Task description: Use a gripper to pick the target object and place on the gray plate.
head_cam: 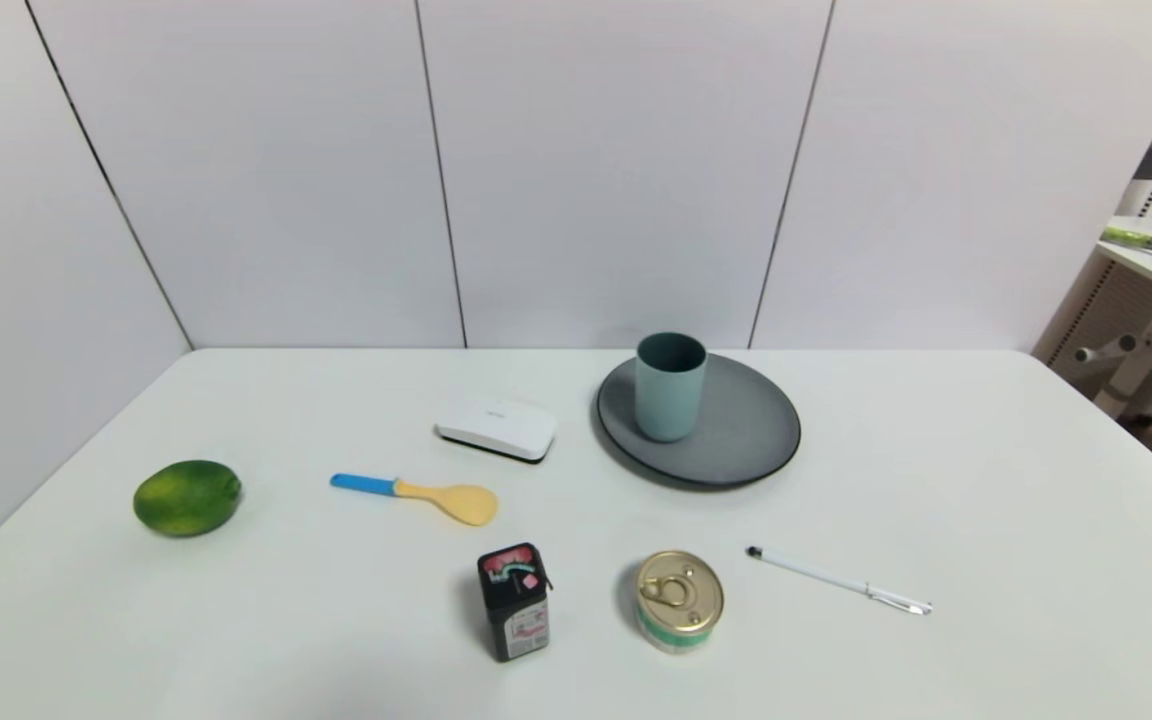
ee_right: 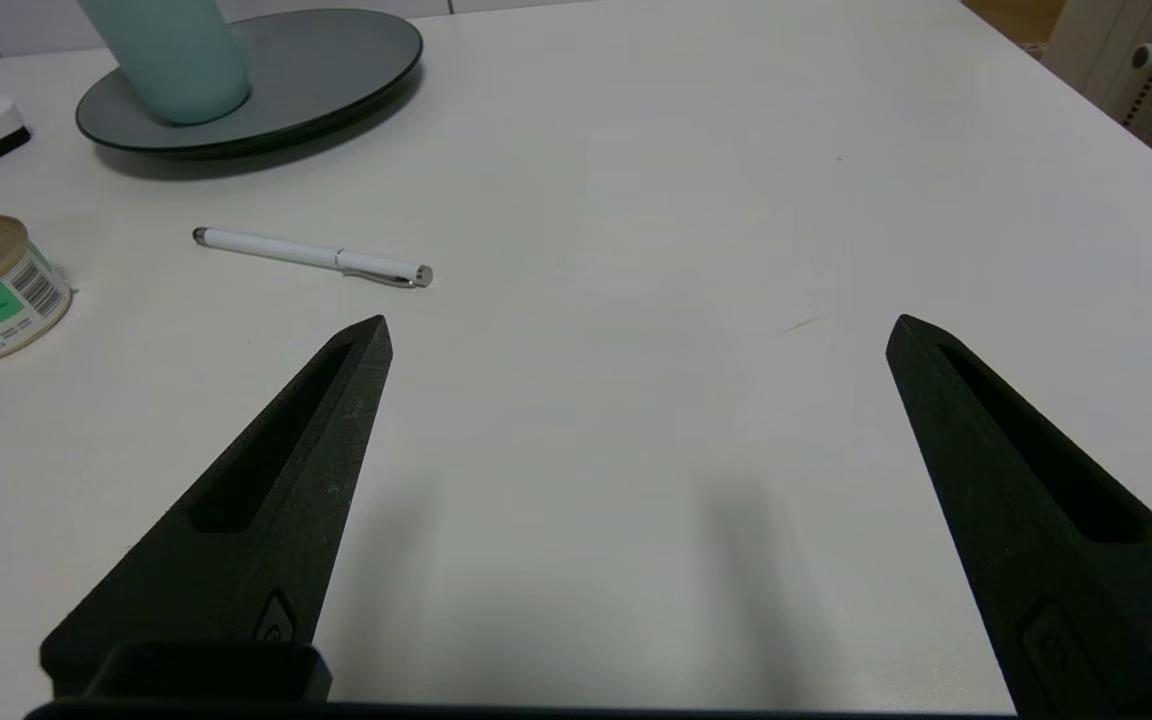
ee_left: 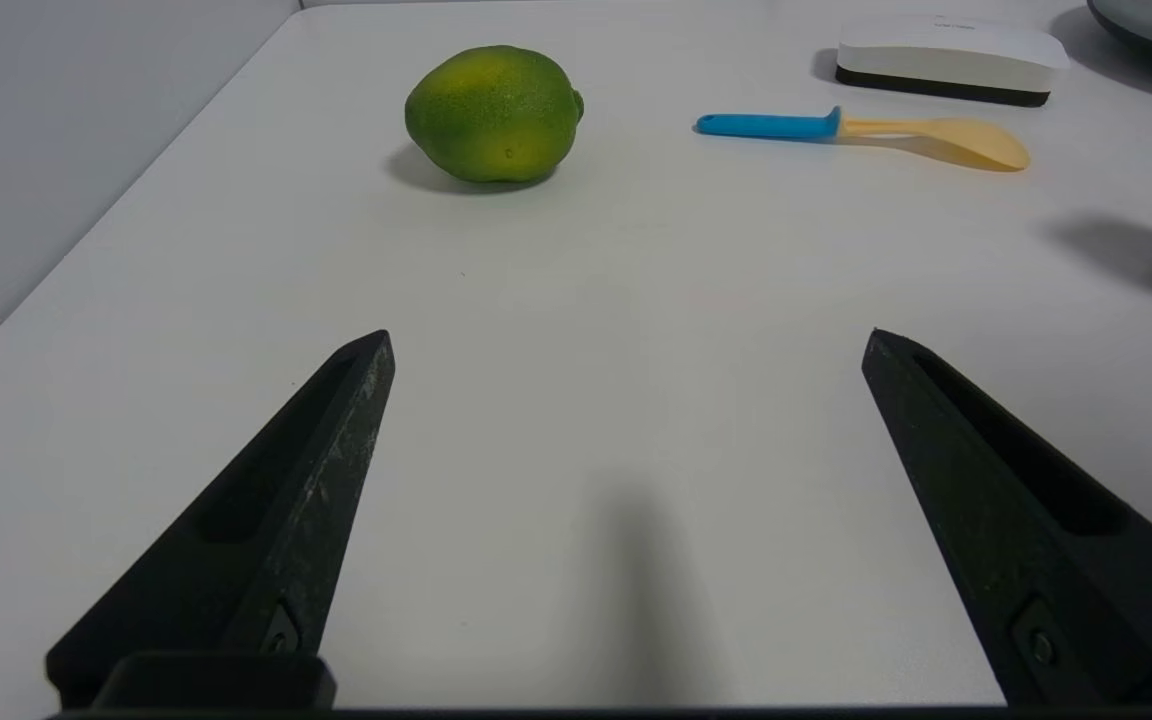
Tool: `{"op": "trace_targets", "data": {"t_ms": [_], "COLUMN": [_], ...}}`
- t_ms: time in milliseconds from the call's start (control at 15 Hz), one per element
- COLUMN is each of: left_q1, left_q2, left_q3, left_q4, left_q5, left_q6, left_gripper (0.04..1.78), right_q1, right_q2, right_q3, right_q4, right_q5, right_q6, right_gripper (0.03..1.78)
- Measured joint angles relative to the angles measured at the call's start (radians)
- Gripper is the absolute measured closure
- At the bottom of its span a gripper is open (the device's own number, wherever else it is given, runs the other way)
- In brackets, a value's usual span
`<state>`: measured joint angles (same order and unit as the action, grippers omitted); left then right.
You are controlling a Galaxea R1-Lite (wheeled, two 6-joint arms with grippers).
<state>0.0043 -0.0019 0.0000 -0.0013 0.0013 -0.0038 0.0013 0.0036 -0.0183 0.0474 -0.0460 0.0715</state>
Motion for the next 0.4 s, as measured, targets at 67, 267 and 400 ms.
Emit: {"op": "trace_targets", "data": {"t_ms": [67, 267, 400], "left_q1": [0.0, 0.0, 0.0], "left_q2": [0.0, 0.0, 0.0], "left_q3": [0.0, 0.0, 0.0], "left_q4": [0.0, 0.0, 0.0], "left_q5": [0.0, 0.0, 0.0], "left_q6": [0.0, 0.0, 0.0], "left_gripper": [0.13, 0.13, 0.13], "right_q1": [0.0, 0.0, 0.0], "right_q2": [0.0, 0.0, 0.0], "right_q3": [0.0, 0.0, 0.0], "right_q4": [0.0, 0.0, 0.0], "right_q5": [0.0, 0.0, 0.0], "right_q6": [-0.001, -0.001, -0.002], "right_gripper": [0.1, 0.1, 0.1]}}
